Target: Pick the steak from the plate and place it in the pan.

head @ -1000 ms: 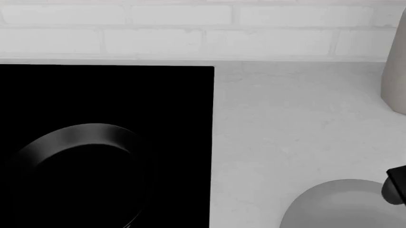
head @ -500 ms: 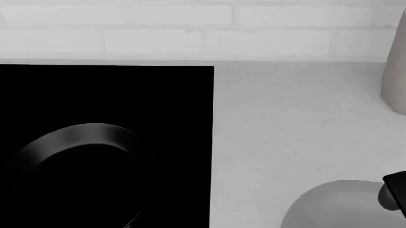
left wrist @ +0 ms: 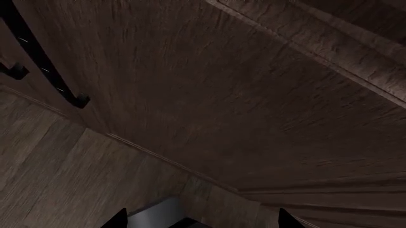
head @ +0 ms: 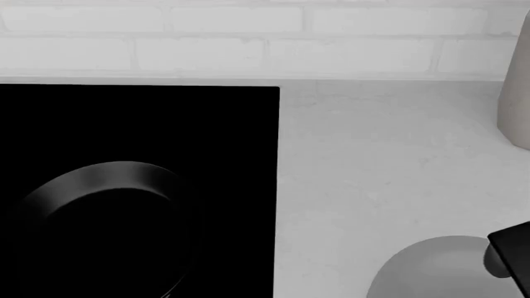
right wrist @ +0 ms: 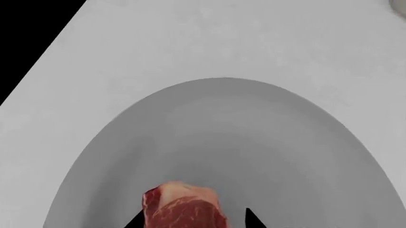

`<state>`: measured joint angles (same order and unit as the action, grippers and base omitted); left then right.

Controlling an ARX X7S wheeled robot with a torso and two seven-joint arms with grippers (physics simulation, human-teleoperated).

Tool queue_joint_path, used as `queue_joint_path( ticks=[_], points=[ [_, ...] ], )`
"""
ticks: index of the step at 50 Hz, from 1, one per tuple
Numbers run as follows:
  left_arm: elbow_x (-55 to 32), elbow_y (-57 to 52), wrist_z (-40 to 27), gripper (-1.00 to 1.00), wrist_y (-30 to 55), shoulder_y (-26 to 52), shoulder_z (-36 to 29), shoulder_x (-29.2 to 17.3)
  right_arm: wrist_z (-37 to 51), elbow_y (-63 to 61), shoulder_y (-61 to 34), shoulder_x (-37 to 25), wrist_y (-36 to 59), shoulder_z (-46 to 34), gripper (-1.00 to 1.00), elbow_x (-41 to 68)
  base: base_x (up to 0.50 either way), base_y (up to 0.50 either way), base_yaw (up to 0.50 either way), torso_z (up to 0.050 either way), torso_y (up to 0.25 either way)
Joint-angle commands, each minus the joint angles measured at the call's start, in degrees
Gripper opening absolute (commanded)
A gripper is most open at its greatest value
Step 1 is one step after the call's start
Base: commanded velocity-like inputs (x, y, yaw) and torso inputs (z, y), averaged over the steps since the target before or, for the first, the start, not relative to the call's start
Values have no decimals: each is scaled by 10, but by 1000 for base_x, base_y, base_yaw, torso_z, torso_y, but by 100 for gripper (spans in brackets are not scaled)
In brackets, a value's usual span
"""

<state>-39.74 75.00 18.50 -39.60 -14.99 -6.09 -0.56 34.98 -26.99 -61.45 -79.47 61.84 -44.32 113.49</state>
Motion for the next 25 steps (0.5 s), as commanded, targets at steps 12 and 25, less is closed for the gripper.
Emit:
queue_joint_path(
  ticks=[12,25],
  points=[
    [7,-1,1,100,2,-2,6,5,154,55,-222,68,158,3,-100,162,0,0,0,0,0],
    [5,-1,4,100,4,-1,6,5,245,142,-389,182,214,-58,-100,233,0,0,0,0,1]
  ],
)
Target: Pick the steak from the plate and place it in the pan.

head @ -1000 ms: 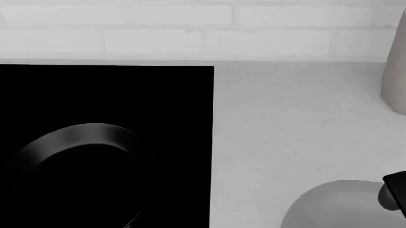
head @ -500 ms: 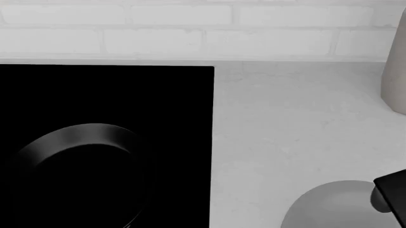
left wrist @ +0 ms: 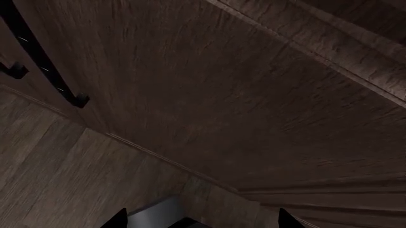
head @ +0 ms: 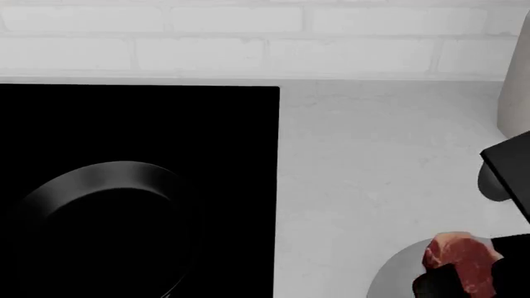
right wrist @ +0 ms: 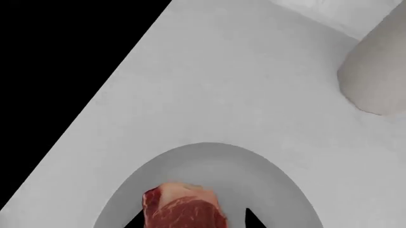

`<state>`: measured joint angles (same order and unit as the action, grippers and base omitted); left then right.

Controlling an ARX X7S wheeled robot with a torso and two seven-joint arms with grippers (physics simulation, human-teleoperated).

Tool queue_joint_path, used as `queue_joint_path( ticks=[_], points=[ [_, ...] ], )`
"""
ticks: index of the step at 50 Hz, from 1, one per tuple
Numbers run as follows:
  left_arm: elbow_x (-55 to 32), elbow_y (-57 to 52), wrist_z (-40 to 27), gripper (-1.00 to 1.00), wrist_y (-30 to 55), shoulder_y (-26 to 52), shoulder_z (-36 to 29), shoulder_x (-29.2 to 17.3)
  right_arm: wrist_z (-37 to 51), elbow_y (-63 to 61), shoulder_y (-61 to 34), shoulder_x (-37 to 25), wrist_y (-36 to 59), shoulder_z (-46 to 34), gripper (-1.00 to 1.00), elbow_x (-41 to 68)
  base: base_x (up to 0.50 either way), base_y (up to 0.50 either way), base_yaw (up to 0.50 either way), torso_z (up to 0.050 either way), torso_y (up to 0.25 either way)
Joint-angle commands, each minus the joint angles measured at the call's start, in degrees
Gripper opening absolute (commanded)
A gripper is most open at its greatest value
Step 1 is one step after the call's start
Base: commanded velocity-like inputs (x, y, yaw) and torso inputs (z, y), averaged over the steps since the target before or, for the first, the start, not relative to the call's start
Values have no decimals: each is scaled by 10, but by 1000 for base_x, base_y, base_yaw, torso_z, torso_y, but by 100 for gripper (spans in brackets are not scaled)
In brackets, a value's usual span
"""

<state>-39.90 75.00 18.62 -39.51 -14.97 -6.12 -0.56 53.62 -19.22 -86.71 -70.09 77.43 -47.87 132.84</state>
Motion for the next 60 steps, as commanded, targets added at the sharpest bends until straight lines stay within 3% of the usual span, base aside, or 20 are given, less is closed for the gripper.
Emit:
queue_joint_path(
  ticks=[1,13,24,32,43,60],
  points=[
    [7,-1,3,100,3,-2,6,5,54,68,-139,96,62,-20,-100,35,0,0,0,0,0],
    [5,-1,-1,100,-1,-2,4,5,-21,147,-166,229,90,13,-100,-63,0,0,0,0,0],
    [18,-1,-4,100,-3,-2,8,5,-155,184,-165,339,101,57,-100,-223,0,0,0,0,1],
    [13,-1,-5,100,-8,-3,5,5,-277,178,-148,398,63,69,-100,-353,0,0,0,0,0],
    [18,-1,-4,100,-9,-3,6,5,-380,187,-128,466,-13,44,-100,-461,0,0,0,0,1],
    [11,-1,1,100,-9,-3,3,5,-498,233,-85,558,-126,7,-100,-549,0,0,0,0,1]
  ],
)
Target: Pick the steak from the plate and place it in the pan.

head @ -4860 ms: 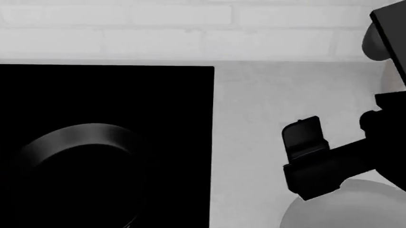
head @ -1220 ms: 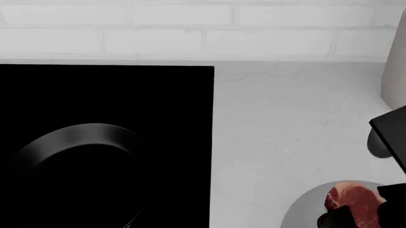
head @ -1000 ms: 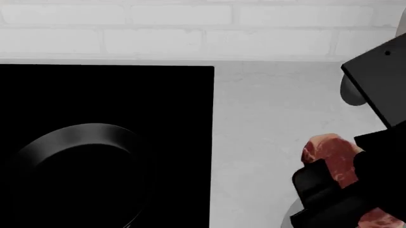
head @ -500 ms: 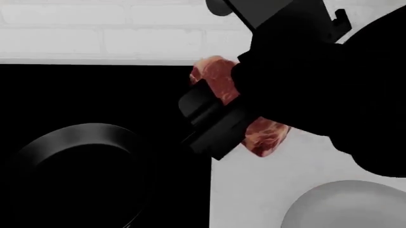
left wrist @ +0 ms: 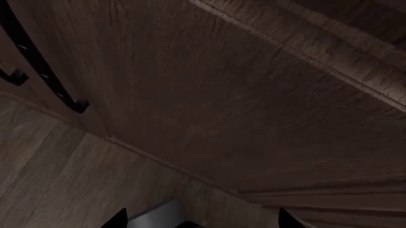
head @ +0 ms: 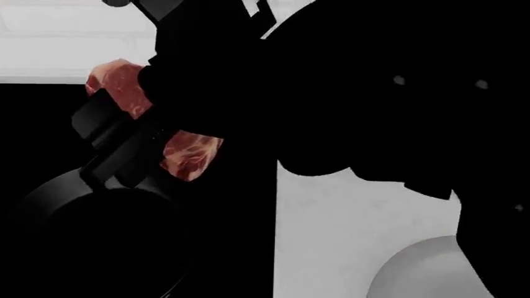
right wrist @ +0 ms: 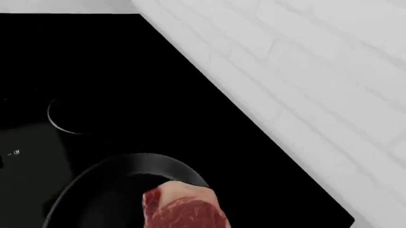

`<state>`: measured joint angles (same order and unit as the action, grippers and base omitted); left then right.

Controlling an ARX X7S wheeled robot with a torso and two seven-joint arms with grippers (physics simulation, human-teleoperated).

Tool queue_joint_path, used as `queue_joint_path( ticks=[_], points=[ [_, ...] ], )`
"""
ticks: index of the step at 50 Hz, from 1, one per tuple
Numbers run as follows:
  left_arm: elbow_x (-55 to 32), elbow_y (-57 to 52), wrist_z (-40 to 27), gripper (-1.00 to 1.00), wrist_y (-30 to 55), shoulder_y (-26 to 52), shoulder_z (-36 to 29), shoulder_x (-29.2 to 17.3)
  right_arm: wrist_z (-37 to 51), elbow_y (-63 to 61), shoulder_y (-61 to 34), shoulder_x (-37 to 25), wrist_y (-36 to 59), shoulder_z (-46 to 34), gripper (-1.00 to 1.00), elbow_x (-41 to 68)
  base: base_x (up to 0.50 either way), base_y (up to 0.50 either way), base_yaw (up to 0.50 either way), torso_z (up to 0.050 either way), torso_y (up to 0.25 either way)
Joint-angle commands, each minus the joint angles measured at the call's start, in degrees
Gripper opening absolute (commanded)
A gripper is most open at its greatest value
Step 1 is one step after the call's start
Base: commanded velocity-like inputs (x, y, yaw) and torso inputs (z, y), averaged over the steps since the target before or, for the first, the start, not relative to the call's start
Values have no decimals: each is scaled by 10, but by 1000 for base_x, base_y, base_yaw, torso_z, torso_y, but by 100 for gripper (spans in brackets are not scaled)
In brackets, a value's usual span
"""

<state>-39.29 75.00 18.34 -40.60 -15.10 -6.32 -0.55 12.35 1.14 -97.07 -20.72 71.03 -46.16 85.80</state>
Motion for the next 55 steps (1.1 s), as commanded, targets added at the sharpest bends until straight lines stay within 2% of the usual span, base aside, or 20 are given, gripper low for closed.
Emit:
queue_joint_path(
  ticks=[1,13,29,55],
  points=[
    [5,-1,4,100,3,-2,5,5,-91,34,20,69,-67,-11,-100,-82,0,0,0,0,0],
    [3,-1,7,100,3,-1,5,5,-150,108,47,122,-134,-38,-100,-132,0,0,0,0,0],
    [-3,-1,8,100,2,-1,2,5,-168,160,130,128,-193,-62,-100,-162,0,0,0,0,1],
    [7,-1,3,100,3,-2,6,5,-147,151,148,117,-143,-84,-100,-128,0,0,0,0,0]
  ],
)
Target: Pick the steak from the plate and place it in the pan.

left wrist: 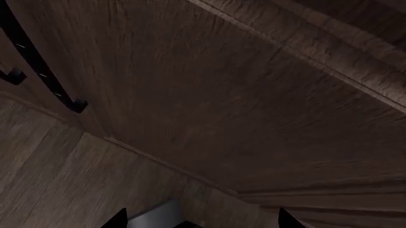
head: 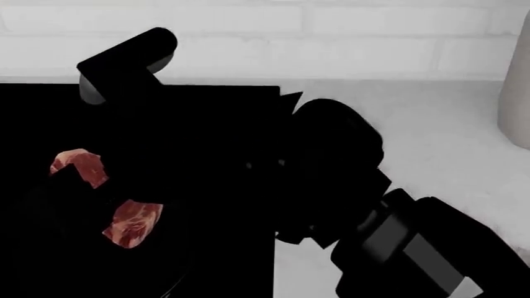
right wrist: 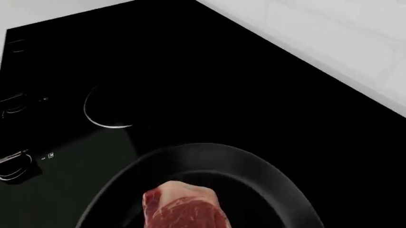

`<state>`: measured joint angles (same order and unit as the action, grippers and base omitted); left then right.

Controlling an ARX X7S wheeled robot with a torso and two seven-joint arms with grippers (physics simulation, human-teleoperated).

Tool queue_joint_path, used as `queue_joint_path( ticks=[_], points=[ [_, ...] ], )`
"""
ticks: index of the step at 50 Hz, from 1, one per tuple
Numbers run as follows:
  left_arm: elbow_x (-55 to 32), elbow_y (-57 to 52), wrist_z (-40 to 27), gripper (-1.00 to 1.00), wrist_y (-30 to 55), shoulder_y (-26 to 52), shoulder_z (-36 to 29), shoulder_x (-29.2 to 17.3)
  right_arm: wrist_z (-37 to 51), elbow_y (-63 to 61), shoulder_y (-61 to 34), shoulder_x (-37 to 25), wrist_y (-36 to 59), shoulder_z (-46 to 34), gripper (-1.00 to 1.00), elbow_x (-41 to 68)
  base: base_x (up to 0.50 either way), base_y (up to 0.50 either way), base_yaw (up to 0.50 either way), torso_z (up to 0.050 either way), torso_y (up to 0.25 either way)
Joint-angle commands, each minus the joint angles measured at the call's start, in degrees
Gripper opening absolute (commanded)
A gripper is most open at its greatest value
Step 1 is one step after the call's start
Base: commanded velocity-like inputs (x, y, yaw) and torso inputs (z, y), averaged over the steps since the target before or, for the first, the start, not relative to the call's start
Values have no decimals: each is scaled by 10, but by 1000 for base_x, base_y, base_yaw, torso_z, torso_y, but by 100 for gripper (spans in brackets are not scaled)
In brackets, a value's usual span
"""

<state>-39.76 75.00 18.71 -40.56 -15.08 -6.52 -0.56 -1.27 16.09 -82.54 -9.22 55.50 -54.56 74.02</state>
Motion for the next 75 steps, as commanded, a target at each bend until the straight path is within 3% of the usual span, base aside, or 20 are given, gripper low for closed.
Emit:
queue_joint_path(
  ticks=[1,24,25,55,75],
  points=[
    [12,-1,-1,100,2,-2,8,5,-10,2,3,2,14,-1,-100,-9,0,0,0,0,0],
    [10,-1,3,100,2,-2,7,5,-21,-25,7,-5,12,-27,-100,-22,0,0,0,1,0],
    [9,-1,4,100,2,-2,7,5,-17,-23,7,-4,12,-26,100,-21,0,0,0,0,0],
    [3,-1,6,100,3,-1,5,5,31,-71,-24,-25,34,2,100,19,0,0,0,0,0],
    [1,-1,4,100,-1,-2,2,5,139,-214,21,-136,17,102,100,121,0,0,0,0,0]
  ],
)
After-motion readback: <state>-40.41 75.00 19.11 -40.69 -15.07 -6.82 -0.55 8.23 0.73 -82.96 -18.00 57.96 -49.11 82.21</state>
